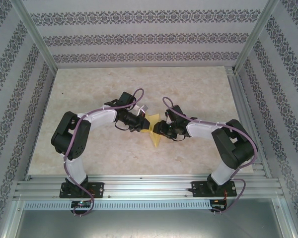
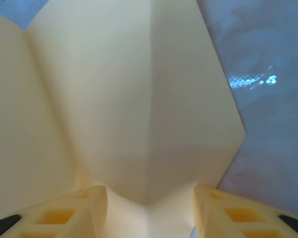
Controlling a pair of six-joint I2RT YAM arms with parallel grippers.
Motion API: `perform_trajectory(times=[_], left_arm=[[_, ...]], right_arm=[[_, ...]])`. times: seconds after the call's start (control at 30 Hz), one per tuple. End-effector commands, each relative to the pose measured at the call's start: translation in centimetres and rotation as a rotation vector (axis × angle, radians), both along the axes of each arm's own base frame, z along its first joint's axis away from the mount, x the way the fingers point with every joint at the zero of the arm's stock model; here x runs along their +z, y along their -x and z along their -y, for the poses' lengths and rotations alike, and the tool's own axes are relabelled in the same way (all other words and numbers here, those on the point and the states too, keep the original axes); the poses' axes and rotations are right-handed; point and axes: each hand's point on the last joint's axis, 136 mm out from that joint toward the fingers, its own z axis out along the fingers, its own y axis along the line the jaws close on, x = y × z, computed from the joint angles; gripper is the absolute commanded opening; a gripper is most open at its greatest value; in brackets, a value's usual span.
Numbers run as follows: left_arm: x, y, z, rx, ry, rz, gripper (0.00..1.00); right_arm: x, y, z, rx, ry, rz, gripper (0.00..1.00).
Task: Fold a paper plane with a square sheet of paper (pick it up from the middle)
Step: Fold the wing for the fifth time at the center of the table.
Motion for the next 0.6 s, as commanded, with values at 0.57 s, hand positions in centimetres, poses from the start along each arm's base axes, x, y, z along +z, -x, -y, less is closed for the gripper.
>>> perform_trajectory(times=[0.57], left_arm=[[1.0,-0.5,0.8,-0.013,0.036,0.035,0.04]], right_arm=[[0.5,-0.1,0.2,-0.004,-0.001,0.027,0.51]])
